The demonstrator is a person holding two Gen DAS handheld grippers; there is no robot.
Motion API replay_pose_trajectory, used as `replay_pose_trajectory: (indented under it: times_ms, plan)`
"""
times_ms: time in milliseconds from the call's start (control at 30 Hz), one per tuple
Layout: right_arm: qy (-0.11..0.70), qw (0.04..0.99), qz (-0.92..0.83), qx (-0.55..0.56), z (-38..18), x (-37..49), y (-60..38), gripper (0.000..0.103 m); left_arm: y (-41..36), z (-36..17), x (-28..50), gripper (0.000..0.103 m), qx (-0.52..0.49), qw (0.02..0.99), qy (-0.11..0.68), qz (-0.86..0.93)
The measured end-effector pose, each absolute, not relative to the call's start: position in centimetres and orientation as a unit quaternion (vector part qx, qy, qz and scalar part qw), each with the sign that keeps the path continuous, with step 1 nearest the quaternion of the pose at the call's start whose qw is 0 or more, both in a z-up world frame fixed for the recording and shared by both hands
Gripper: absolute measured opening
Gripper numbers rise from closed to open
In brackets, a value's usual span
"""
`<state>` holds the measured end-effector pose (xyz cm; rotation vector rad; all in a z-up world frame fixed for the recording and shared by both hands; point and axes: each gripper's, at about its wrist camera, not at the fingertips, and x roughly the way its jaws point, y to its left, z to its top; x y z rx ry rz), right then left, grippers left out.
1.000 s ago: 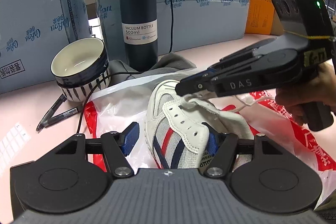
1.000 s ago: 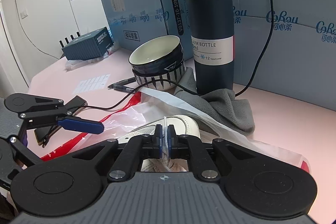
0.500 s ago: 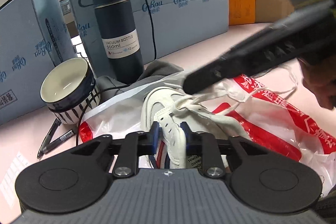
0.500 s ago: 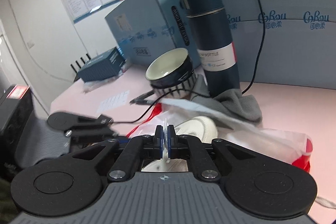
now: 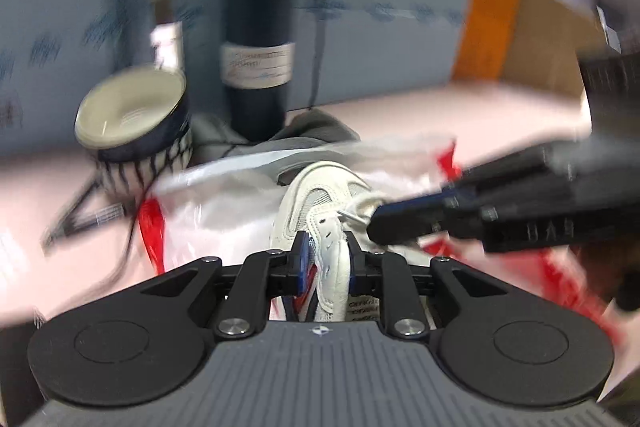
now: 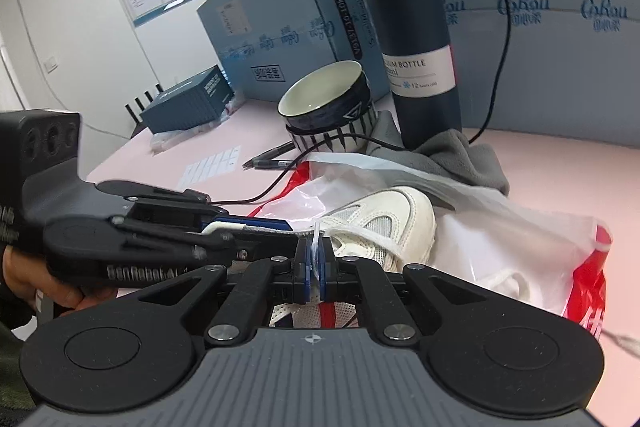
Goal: Lace up shoes with both hands
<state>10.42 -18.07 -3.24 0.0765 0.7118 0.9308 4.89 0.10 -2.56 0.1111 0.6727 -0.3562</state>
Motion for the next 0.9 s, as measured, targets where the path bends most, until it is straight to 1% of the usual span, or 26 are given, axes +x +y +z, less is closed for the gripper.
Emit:
replay_pose_trajectory:
  times_ms: [67, 133, 200, 367, 633, 767, 900]
  plan:
    - [0.336, 0.835, 0.435, 0.035, -3.2, 10.3, -18.0, 0.004, -0.7, -2.5, 4.8, 0.016, 0.103, 0.923, 0.325, -0.177]
    - [0.334, 0.837, 0.432, 0.033, -3.0, 10.1, -18.0, 0.004, -0.6, -2.3, 5.0, 0.012, 0.101, 0.922, 0.329, -0.177]
    - [0.33, 0.839, 0.432, 0.028, -2.9, 9.9, -17.9, 0.004, 0.4, -2.2, 5.5, 0.011, 0.054, 0.922, 0.341, -0.176]
    - [0.327, 0.841, 0.431, 0.027, -3.4, 9.7, -18.1, 0.004, 3.6, -3.3, 6.4, 0.011, -0.112, 0.909, 0.362, -0.173]
    - [0.317, 0.844, 0.432, 0.004, -4.0, 9.4, -17.7, 0.004, 7.5, -6.1, 7.1, 0.012, -0.334, 0.849, 0.374, -0.166]
    - [0.313, 0.844, 0.435, 0.003, -4.1, 9.3, -17.7, 0.004, 8.8, -7.6, 7.4, 0.012, -0.408, 0.813, 0.378, -0.17]
    - [0.308, 0.843, 0.441, 0.003, -4.1, 9.4, -17.7, 0.004, 9.5, -8.7, 7.4, 0.013, -0.458, 0.787, 0.376, -0.17]
